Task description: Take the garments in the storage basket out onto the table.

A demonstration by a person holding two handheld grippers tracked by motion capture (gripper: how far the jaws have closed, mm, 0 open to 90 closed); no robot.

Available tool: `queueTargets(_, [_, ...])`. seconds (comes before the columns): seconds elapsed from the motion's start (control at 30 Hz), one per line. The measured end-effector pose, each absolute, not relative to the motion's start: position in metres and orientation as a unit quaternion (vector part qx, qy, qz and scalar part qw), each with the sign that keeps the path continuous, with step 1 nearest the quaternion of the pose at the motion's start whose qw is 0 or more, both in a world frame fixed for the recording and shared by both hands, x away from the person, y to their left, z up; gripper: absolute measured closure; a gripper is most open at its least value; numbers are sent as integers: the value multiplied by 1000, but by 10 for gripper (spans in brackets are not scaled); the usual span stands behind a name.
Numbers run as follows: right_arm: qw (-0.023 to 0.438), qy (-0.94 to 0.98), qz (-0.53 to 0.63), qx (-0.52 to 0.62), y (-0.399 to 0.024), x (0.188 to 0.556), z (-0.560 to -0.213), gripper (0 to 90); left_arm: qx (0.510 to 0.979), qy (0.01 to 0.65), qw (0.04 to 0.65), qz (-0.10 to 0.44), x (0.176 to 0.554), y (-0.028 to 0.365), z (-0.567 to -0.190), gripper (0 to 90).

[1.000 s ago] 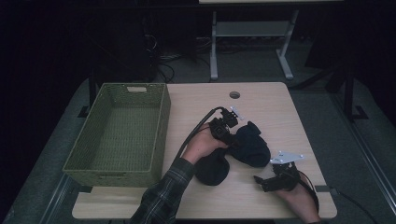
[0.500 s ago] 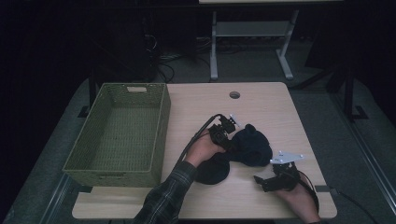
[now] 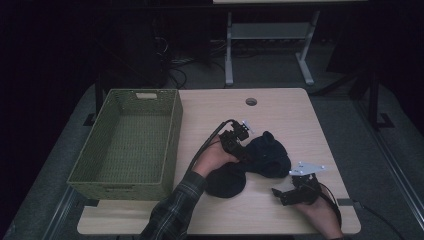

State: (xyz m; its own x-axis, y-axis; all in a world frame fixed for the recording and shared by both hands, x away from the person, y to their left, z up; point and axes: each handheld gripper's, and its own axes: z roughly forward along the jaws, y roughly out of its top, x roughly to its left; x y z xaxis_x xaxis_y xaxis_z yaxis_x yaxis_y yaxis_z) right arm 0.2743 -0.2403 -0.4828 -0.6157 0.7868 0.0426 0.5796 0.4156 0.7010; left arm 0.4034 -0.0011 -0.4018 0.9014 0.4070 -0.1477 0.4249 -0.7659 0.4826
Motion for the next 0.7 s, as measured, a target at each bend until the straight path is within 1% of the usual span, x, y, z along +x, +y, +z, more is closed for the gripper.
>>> queueTargets(0.13, [147, 828, 349, 414, -240, 274, -483, 4, 933, 227, 280, -1, 400, 7, -385, 354])
queueTargets(0.27, [148, 828, 349, 413, -240, 274, -483, 4, 928, 228, 294, 12, 396, 20, -365, 357])
queueTargets(0.33, [148, 828, 349, 413, -240, 274, -483, 4, 927, 231, 297, 10, 394, 23, -362, 371])
queueTargets(0.4, [148, 828, 349, 413, -240, 274, -483, 4, 926, 231, 298, 5, 390, 28, -360, 418])
queueTargets(0.53, [148, 828, 349, 413, -240, 274, -483, 4, 922, 244, 300, 5, 379, 39, -360, 440])
queueTargets(0.67, [148, 828, 349, 413, -240, 274, -483, 4, 921, 245, 301, 17, 367, 52, -361, 564])
queueTargets(0.7, [148, 828, 349, 413, -240, 274, -483, 4, 922, 244, 300, 24, 364, 54, -363, 584])
